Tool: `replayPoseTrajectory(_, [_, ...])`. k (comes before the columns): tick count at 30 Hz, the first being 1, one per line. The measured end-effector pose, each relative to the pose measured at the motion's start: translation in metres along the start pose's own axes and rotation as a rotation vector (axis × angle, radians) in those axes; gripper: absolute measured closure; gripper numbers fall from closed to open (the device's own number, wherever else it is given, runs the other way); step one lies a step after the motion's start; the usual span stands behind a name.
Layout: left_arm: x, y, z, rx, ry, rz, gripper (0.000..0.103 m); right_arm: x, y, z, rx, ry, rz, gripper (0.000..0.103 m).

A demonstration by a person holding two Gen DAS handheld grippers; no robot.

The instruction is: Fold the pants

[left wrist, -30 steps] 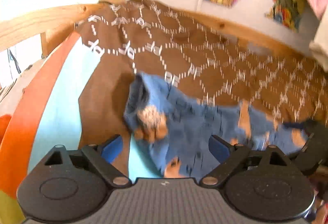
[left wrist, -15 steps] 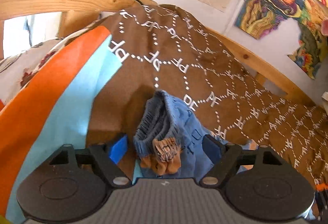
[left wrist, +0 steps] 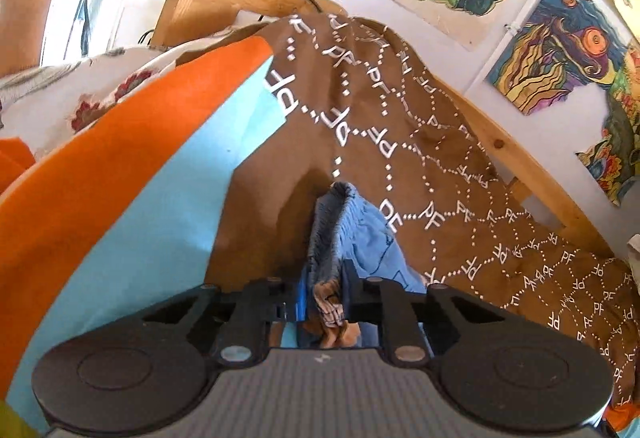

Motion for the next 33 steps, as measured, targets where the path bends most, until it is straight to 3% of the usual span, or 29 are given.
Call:
replayPoseTrajectory(3, [-0.012, -0.001, 0.017, 0.097, 0.0, 0.045, 0.086, 0.001, 0.001, 0.001, -0.001, 0.01, 0.003, 0.001])
replayPoseTrajectory(11, [-0.052, -0.009, 0.104, 0.413, -0.144, 0.134, 0.086, -0.025, -0.001, 0.016, 0.01, 0.015, 0.09, 0.001])
replayPoseTrajectory(18, [-0.06, -0.038, 0.189, 0.541, -0.315, 0.07, 0.086, -0.055, -0.017, 0.06, 0.066, -0.075, 0.125, 0.001])
replayPoseTrajectory(27, [-0.035, -0.128, 0.27, 0.768, -0.503, -0.078, 0.083, -0.078, -0.056, 0.12, 0.099, -0.245, 0.074, 0.001])
replayPoseTrajectory(30, [-0.015, -0.159, 0.275, 0.8, -0.522, -0.165, 0.069, -0.081, -0.07, 0.131, 0.089, -0.282, 0.052, 0.001])
replayPoseTrajectory(32, [-0.004, -0.177, 0.275, 0.821, -0.515, -0.234, 0.043, -0.082, -0.079, 0.138, 0.093, -0.298, 0.031, 0.001])
replayPoseTrajectory(33, [-0.002, -0.181, 0.273, 0.829, -0.511, -0.252, 0.041, -0.082, -0.082, 0.141, 0.099, -0.303, 0.025, 0.001])
Point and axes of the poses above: each gripper's, at about its wrist camera, not at the fingertips, and x roughly the way its jaws point, z to its right, y to its top, the point moved 4 cm from there along x, roughly the way its jaws point, and after that the axes turned 1 degree about y, right-handed, at the moved point
